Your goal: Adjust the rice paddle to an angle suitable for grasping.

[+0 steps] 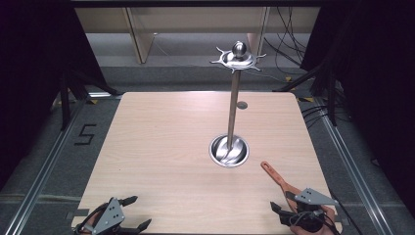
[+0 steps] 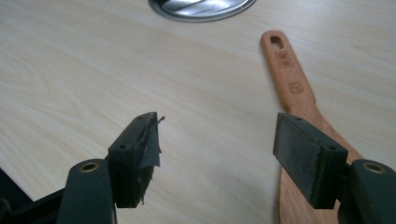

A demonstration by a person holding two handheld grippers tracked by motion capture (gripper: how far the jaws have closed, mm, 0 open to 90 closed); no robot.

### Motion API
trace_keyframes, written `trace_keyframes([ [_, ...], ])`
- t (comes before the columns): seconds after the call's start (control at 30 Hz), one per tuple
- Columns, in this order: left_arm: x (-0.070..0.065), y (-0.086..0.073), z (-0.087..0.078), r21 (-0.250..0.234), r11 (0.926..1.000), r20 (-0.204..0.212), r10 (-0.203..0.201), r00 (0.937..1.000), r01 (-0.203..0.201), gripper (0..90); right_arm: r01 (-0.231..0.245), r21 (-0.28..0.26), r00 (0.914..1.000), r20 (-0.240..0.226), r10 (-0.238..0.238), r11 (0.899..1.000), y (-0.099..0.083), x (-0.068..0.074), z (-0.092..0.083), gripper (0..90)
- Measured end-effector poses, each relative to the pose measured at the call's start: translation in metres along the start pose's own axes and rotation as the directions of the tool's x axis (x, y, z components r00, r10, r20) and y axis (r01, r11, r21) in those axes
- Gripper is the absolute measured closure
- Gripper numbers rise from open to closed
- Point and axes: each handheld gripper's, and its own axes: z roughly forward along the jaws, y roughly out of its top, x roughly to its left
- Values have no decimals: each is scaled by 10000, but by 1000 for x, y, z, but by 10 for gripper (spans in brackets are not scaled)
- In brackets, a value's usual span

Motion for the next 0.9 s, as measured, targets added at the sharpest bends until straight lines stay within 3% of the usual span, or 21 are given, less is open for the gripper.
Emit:
trace_keyframes([
  [0.03, -1, 0, 1, -108, 9999, 26, -103, 9999, 103, 178, -272, -39, 9996, -4, 272, 9996, 0, 1, -1, 323],
  [0.07, 0, 0, 1, -85, 9999, 26, -66, 10000, 66, 178, -184, -6, 9998, -23, 184, 9998, 0, 1, -1, 324],
  [0.1, 0, 0, 0, 7, 10000, -1, -1, 10000, 1, 178, -492, 89, 9988, -70, 492, 9988, 0, 3, -2, 324],
  [0.17, -1, 0, 1, -85, 9999, 36, -81, 10000, 81, 178, -462, 72, 9989, -34, 462, 9989, -1, 2, -2, 324],
  [0.2, -1, 0, 1, -78, 10000, 96, -7, 10000, 8, 178, -139, -6, 9999, -32, 139, 9999, 0, -2, 0, 324],
  [0.3, -1, 0, 1, -82, 9999, 79, -97, 9999, 97, 178, -195, 67, 9998, -54, 196, 9998, 0, -2, 0, 324],
  [0.33, -1, 0, 1, -27, 10000, 67, -47, 10000, 47, 178, -484, 158, 9988, -58, 485, 9987, -1, 1, -1, 323],
  [0.37, -1, 0, 1, -27, 10000, 67, -47, 10000, 47, 178, -484, 158, 9988, -58, 485, 9987, -1, 1, -1, 323],
  [0.43, -1, 0, 1, -41, 10000, 41, -67, 10000, 67, 178, -341, 207, 9994, -73, 342, 9992, 0, 0, 0, 323],
  [0.47, -1, 0, 1, 22, 9999, 112, -148, 9998, 148, 178, -34, 131, 9999, -165, 36, 9999, 0, -2, 1, 324],
  [0.63, -1, 0, 1, 23, 9999, 99, -107, 9999, 106, 178, -282, 274, 9996, 49, 281, 9992, 4, -2, 2, 324],
  [0.67, -2, 0, 1, -116, 9998, 76, -169, 9998, 170, 178, -22, 164, 10000, -73, 23, 9999, 6, -5, 5, 324],
  [0.7, -1, 1, 1, -96, 10000, 87, 20, 10000, -19, 178, -378, 335, 9993, -34, 379, 9987, 7, -2, 5, 325],
  [0.73, -2, 0, 2, -243, 9995, 91, -207, 9997, 210, 178, -31, 168, 10000, 5, 30, 9999, 8, -6, 7, 325],
  [0.8, -2, 0, 2, -268, 9993, 77, -242, 9997, 244, 178, 132, 218, 9999, -36, -131, 9997, 10, -7, 8, 326],
  [0.83, -2, 0, 1, -115, 9998, 28, -174, 9998, 175, 178, -326, 259, 9995, -35, 327, 9991, 11, -4, 8, 327],
  [0.9, -1, 0, 1, -79, 9999, 37, -78, 10000, 78, 178, -356, 238, 9994, -30, 357, 9991, 11, -4, 8, 327],
])
